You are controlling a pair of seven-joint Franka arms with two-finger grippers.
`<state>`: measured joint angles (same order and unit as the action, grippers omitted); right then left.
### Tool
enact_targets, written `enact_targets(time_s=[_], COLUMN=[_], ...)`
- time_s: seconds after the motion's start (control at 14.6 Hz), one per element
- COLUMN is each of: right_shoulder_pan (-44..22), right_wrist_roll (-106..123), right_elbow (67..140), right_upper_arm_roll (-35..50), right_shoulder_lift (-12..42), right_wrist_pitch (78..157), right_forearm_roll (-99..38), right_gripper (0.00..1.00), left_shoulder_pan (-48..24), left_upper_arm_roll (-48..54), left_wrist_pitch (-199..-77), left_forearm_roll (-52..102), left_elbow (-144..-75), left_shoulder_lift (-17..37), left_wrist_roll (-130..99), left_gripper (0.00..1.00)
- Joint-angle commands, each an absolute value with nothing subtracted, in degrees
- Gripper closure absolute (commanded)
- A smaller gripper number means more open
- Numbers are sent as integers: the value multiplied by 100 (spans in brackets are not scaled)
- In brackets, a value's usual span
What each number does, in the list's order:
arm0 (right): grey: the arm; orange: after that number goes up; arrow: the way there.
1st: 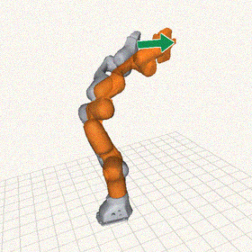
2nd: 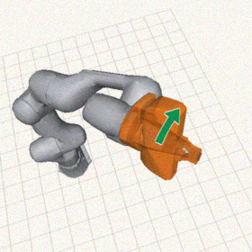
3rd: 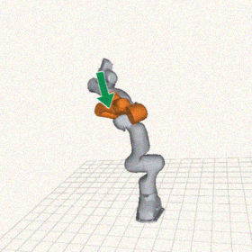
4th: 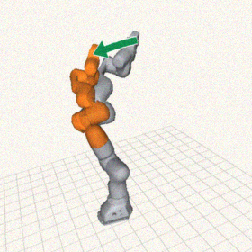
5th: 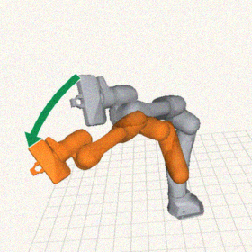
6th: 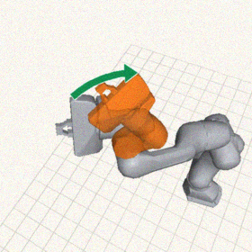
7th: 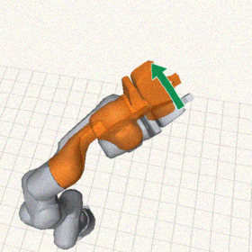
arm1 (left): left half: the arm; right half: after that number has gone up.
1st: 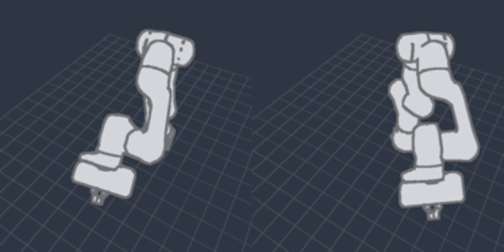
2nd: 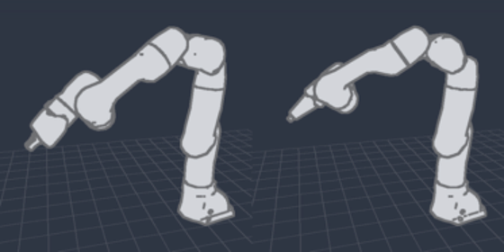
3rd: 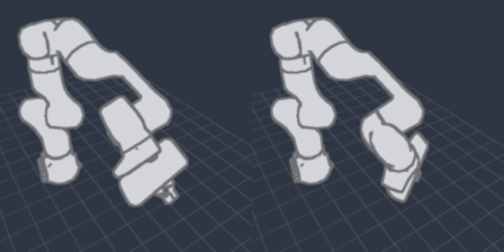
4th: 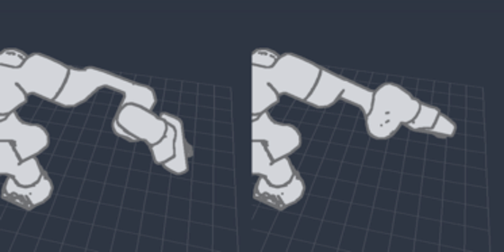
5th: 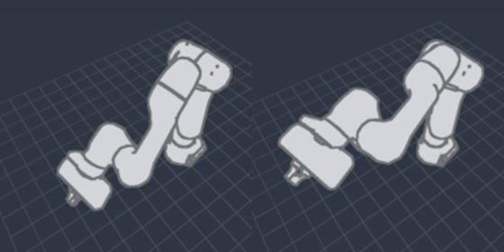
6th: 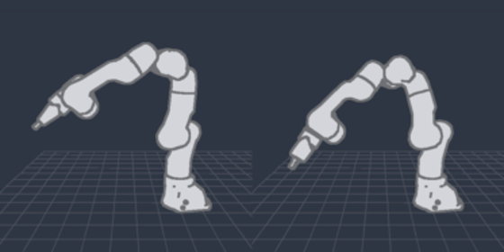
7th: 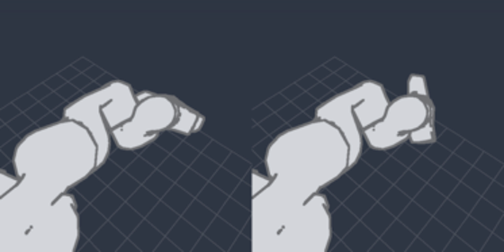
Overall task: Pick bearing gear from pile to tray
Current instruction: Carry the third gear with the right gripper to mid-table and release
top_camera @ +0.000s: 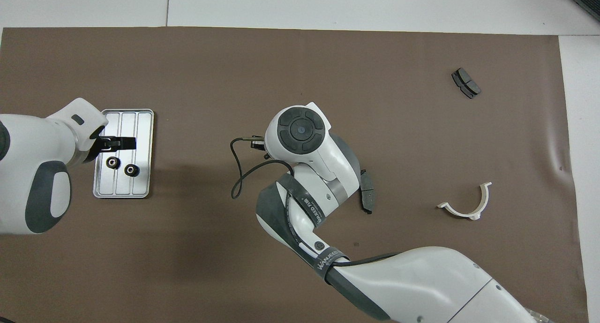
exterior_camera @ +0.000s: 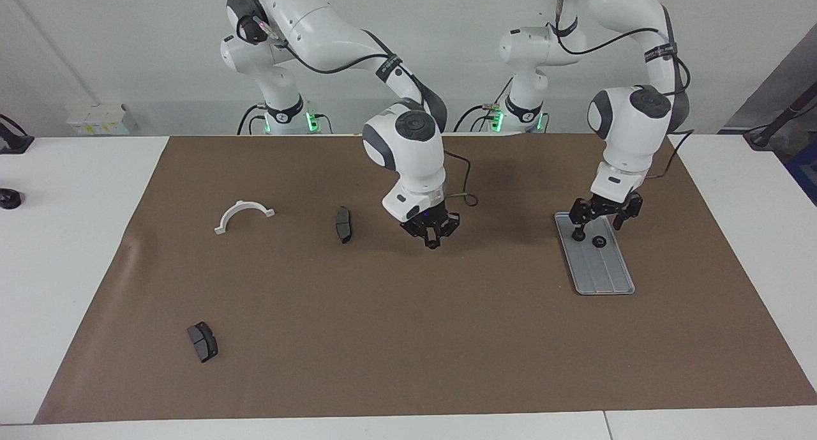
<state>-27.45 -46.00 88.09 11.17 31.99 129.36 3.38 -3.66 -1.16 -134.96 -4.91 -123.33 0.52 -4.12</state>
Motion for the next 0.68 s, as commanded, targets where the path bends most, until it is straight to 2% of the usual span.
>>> enact_targets(time_s=[0.0,0.27,0.34,0.48,0.62], right_shoulder_pan=[-2794,-2839,-2830,-2830,-2804], right_wrist_roll=[-4763,-4808,-4816,-4816,-4816], right_elbow=[8763,9052,9105,9114,9044], right_upper_arm_roll=[1116,1107,1107,1107,1107], right_shoulder_lift=[3392,3401,3401,3401,3393], right_wrist_pitch=[13061,13061,13061,13061,13052], right_forearm_roll=[360,378,378,378,378], right_gripper=[100,100,96,63,52], left_shoulder_pan=[-378,-483,-501,-475,-457], left_upper_arm_roll=[-70,-9,-9,-35,-35], left_wrist_pitch=[-12658,-11701,-11446,-11015,-10540], left_forearm_roll=[-545,-475,-353,-176,-176], left_elbow=[-11394,-10339,-10040,-9538,-9177], left_shoulder_lift=[88,123,149,176,237], left_wrist_roll=[-211,-211,-211,-185,-80], left_gripper=[0,0,0,0,0])
